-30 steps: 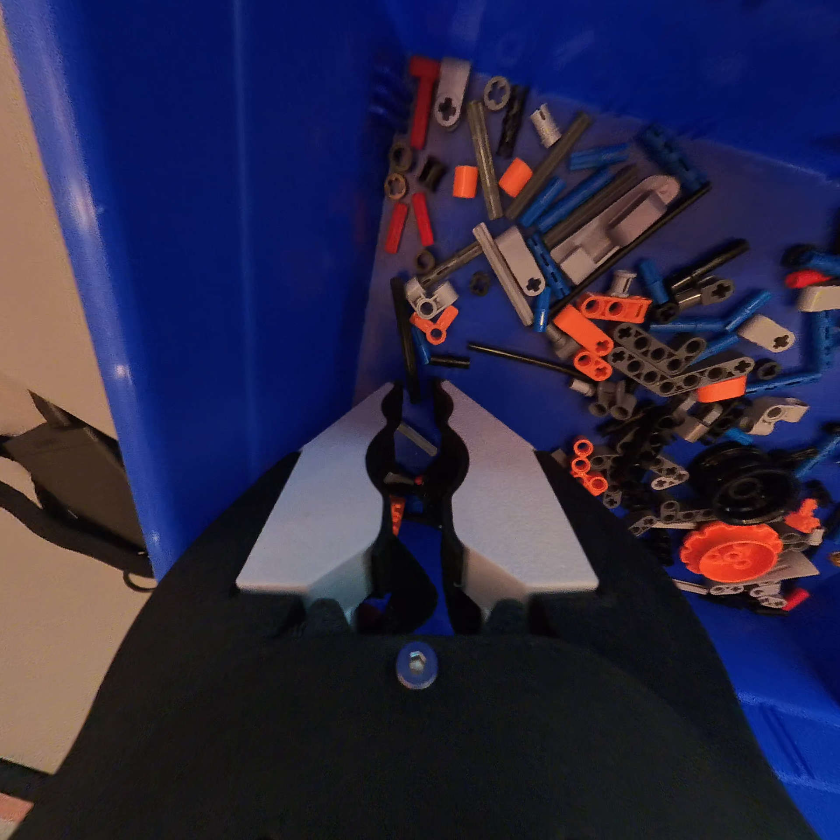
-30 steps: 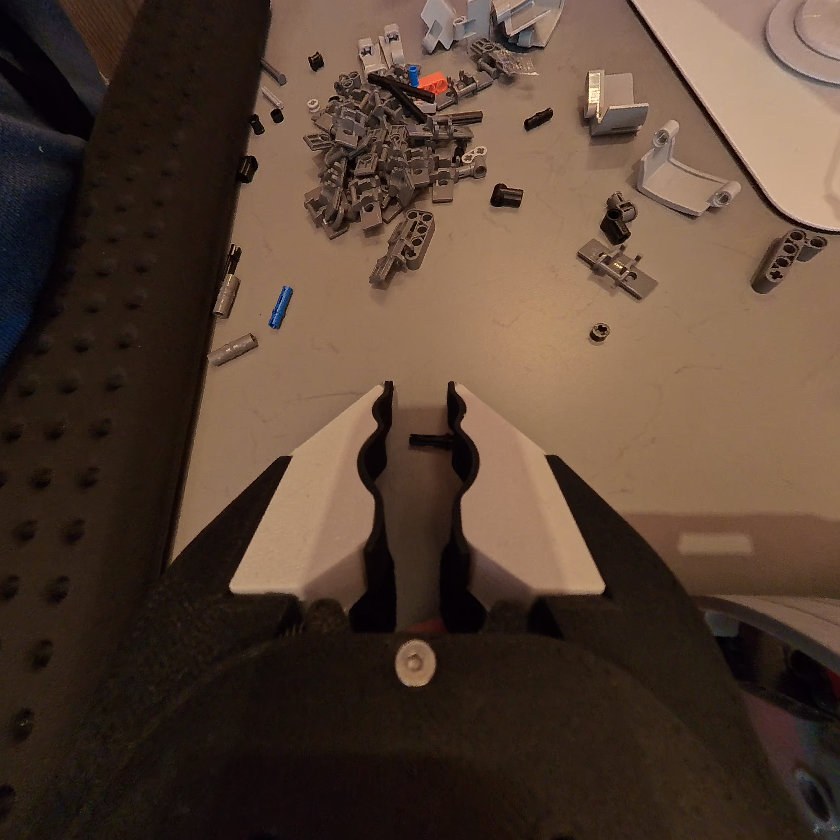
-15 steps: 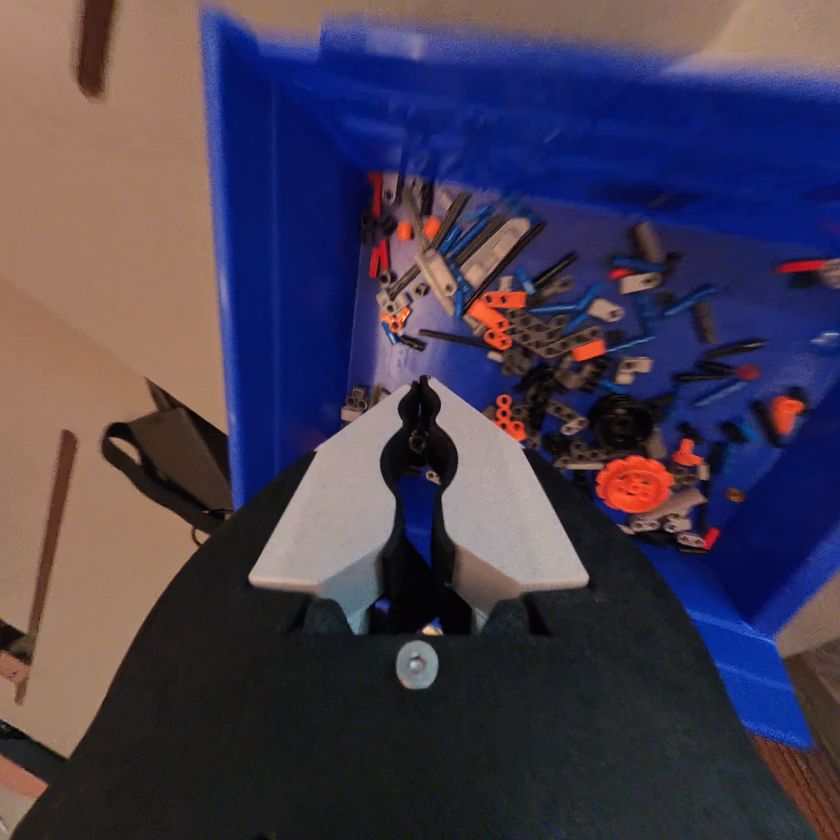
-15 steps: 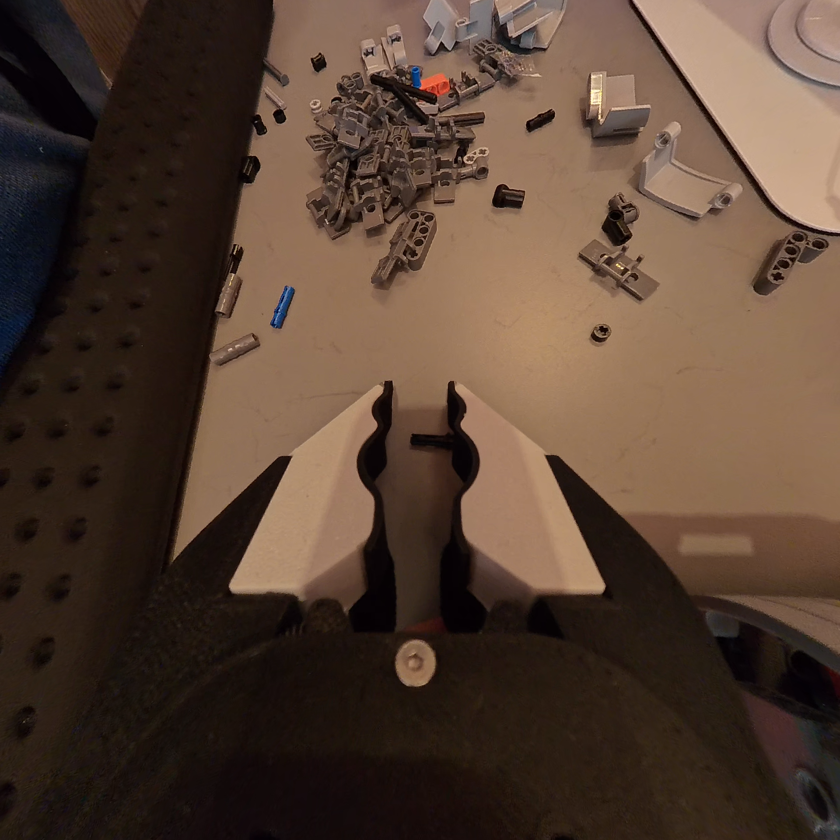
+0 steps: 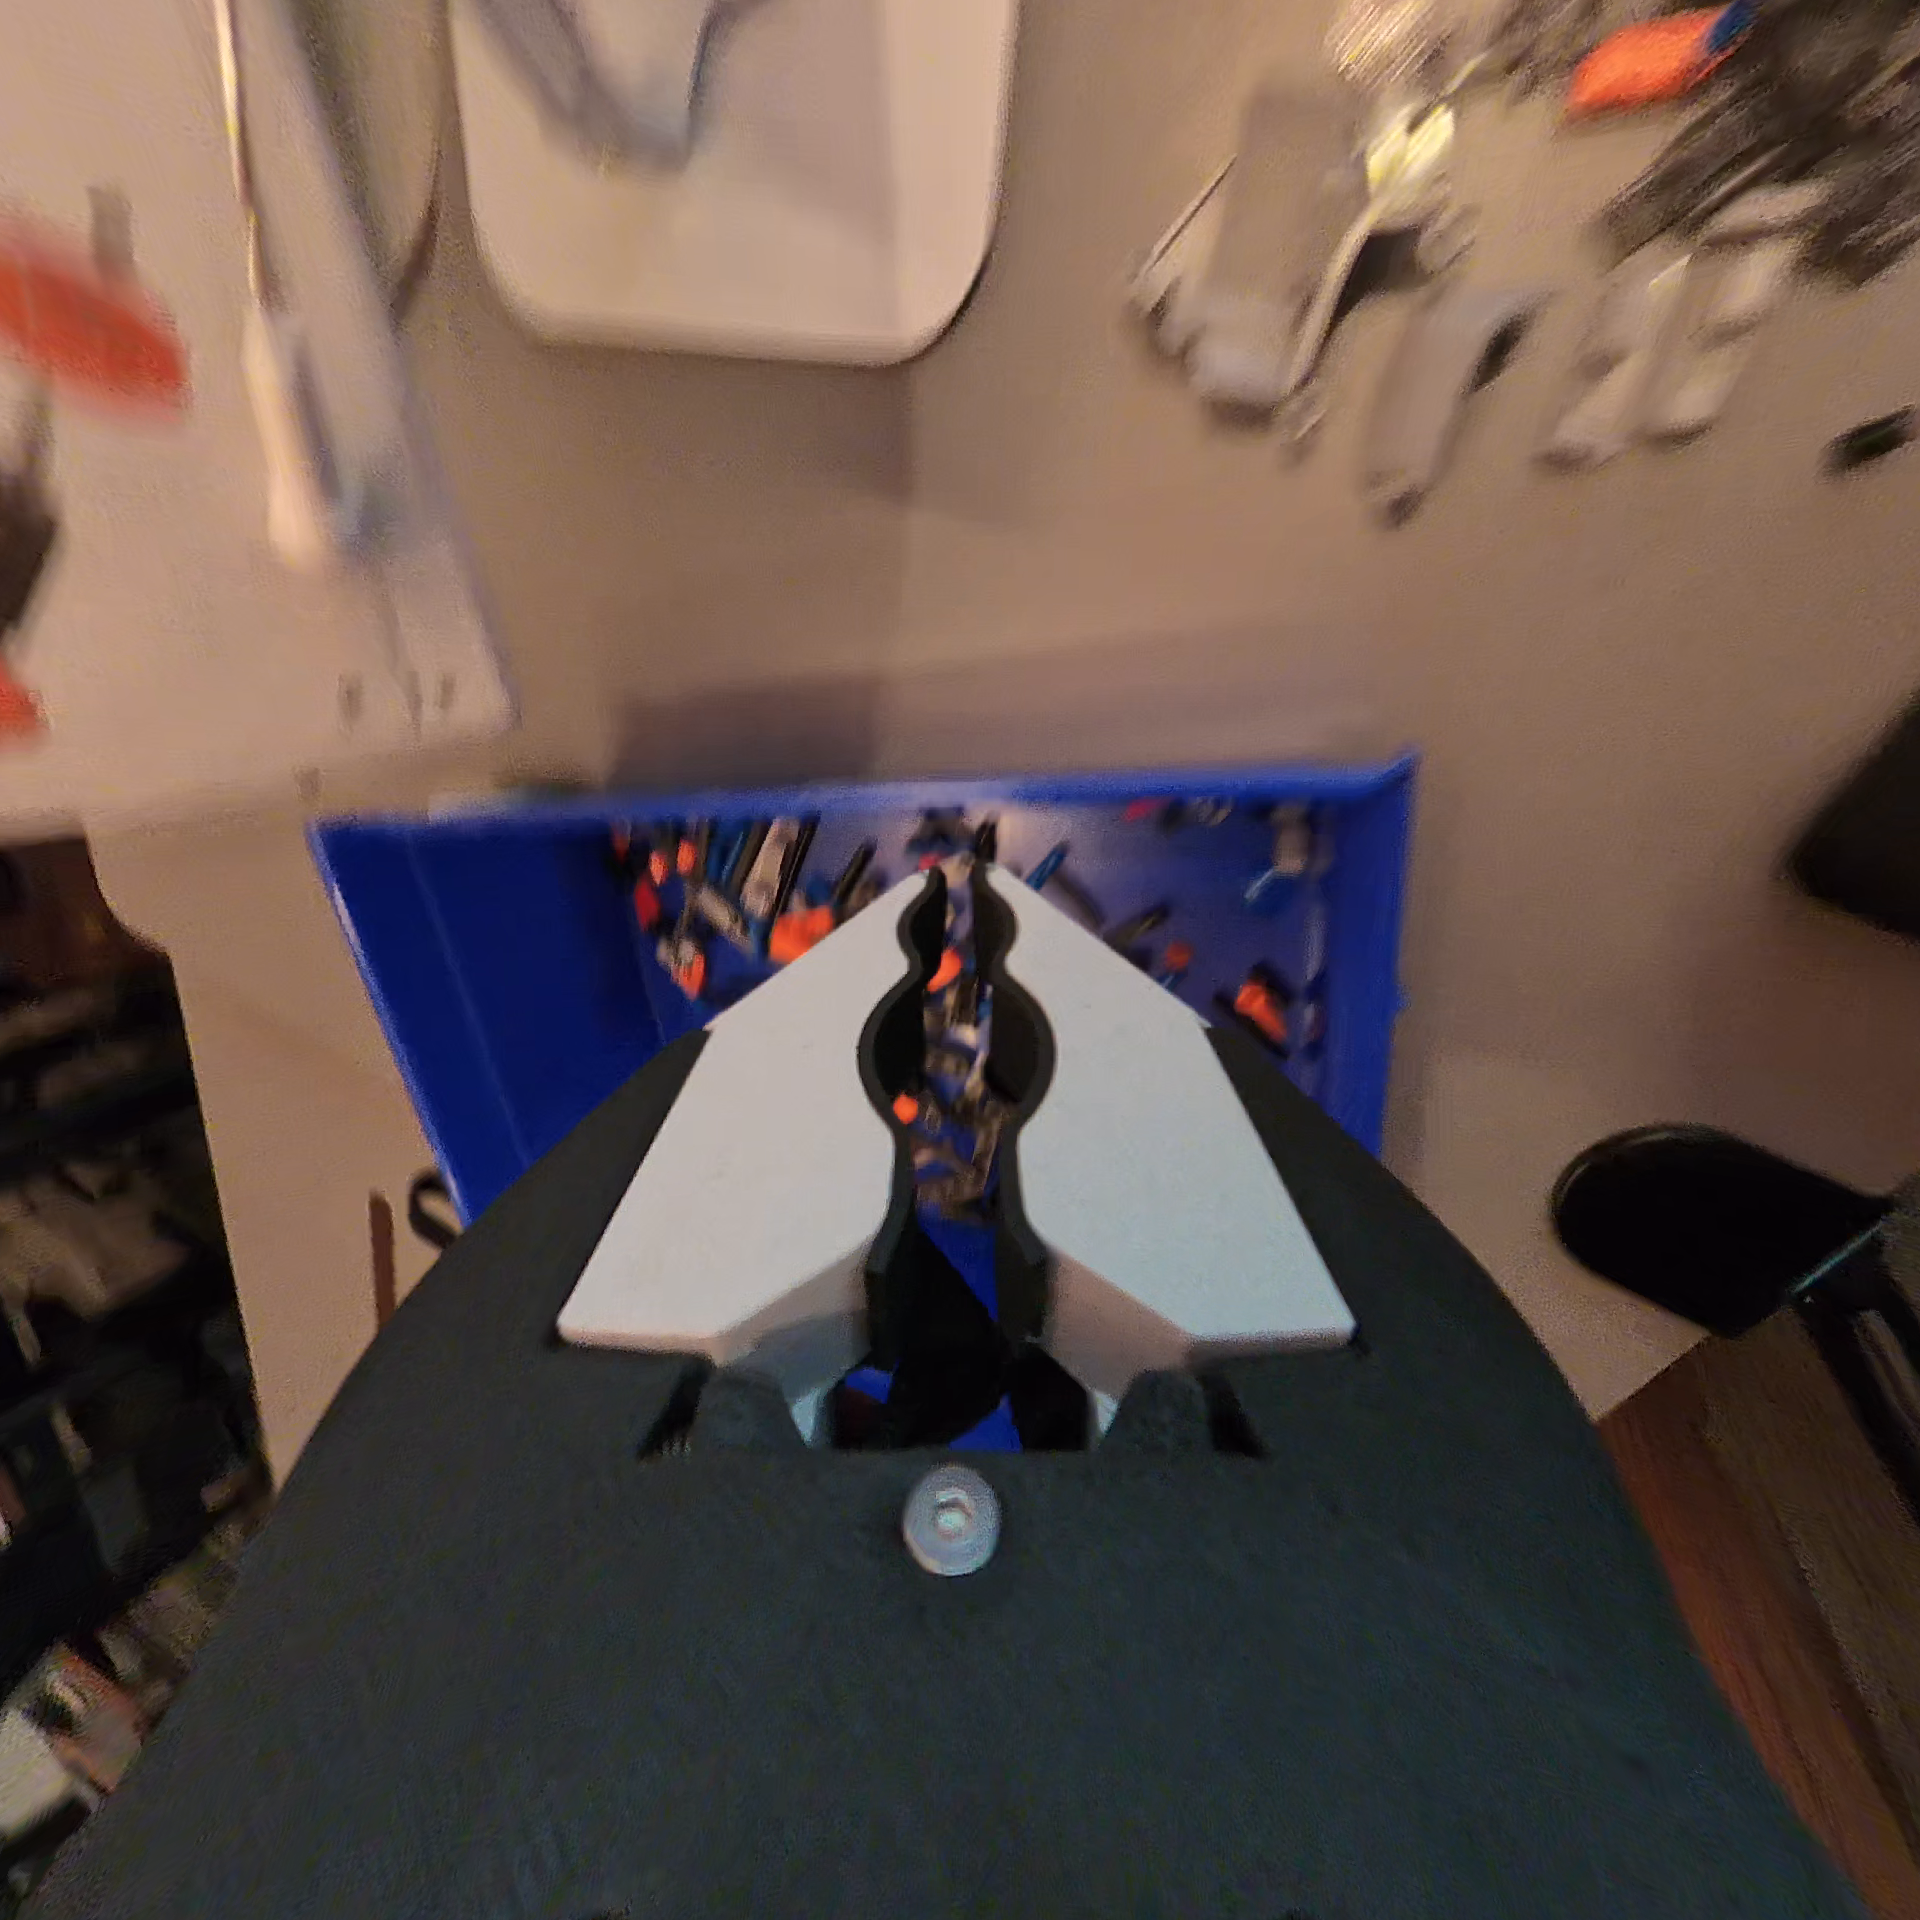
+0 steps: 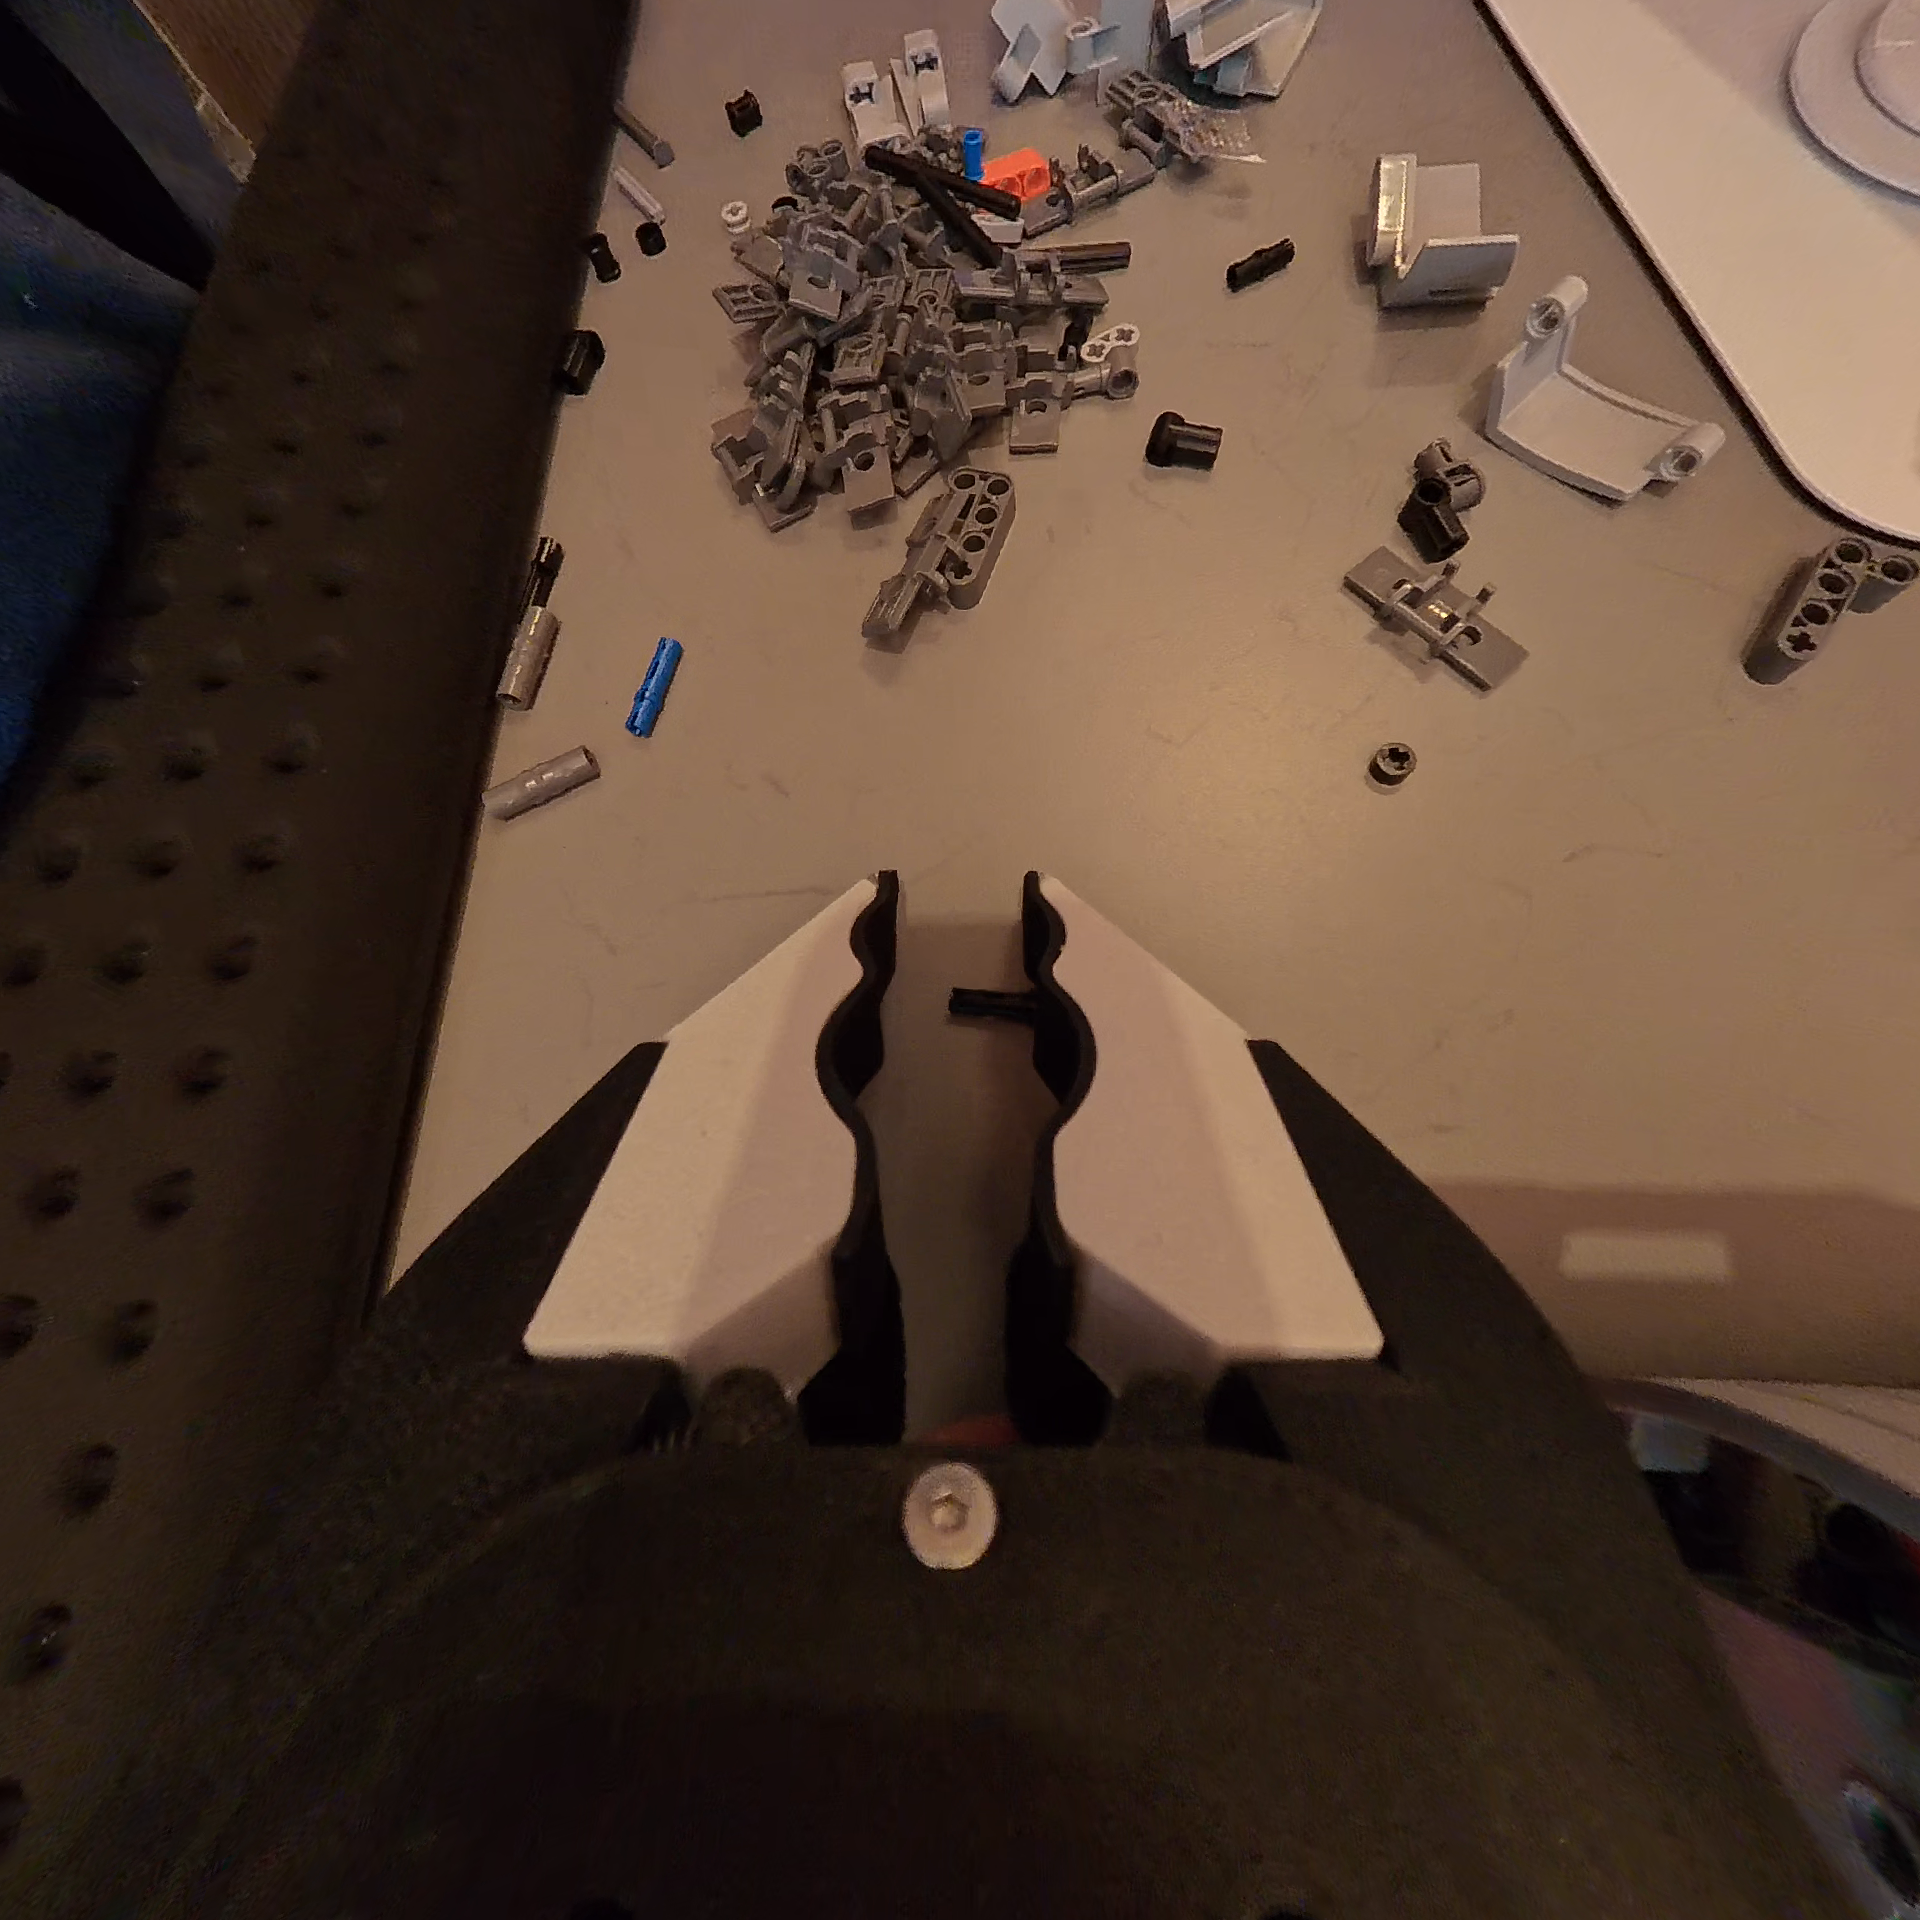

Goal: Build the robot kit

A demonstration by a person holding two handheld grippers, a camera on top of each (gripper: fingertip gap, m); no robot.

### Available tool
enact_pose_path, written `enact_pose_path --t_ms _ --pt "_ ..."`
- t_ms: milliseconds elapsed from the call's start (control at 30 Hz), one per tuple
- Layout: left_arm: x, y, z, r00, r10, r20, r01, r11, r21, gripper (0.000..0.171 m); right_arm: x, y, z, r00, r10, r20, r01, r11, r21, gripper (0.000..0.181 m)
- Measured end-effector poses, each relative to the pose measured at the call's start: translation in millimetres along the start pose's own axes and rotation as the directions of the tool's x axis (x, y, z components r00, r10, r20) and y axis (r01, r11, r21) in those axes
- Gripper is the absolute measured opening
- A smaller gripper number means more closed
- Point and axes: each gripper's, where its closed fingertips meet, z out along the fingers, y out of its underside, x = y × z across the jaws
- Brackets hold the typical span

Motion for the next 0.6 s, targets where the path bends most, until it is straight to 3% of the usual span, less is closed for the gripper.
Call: enact_pose_path --t_ms 100,167,333,467,600 --pt "-26.6 55.6 12.7 0.986 -0.168 -0.005 0.167 0.980 -0.112 0.019 -1.1 0.1 -0.1 1.000 -0.005 0.005 0.005 1.000 0.000 0.022" --pt "-33.1 85.5 26.5 0.967 -0.253 -0.029 0.245 0.954 -0.171 0.021 -1.2 0.1 -0.1 1.000 -0.006 0.005 0.006 1.000 -0.001 0.022" --pt "-27.0 153.9 61.1 0.915 -0.400 -0.057 0.345 0.847 -0.405 0.032 -0.9 0.2 0.0 1.000 -0.004 0.005 0.004 1.000 -0.001 0.022" --pt "-9.6 177.5 79.1 0.913 -0.393 -0.110 0.275 0.791 -0.547 0.038 -0.7 -0.1 -0.4 1.000 0.001 0.007 -0.001 1.000 0.001 0.022" --pt "-9.7 175.0 86.5 0.895 -0.421 -0.147 0.279 0.786 -0.551 0.030 -0.9 -0.2 -0.4 1.000 -0.002 0.006 0.002 1.000 0.003 0.022"
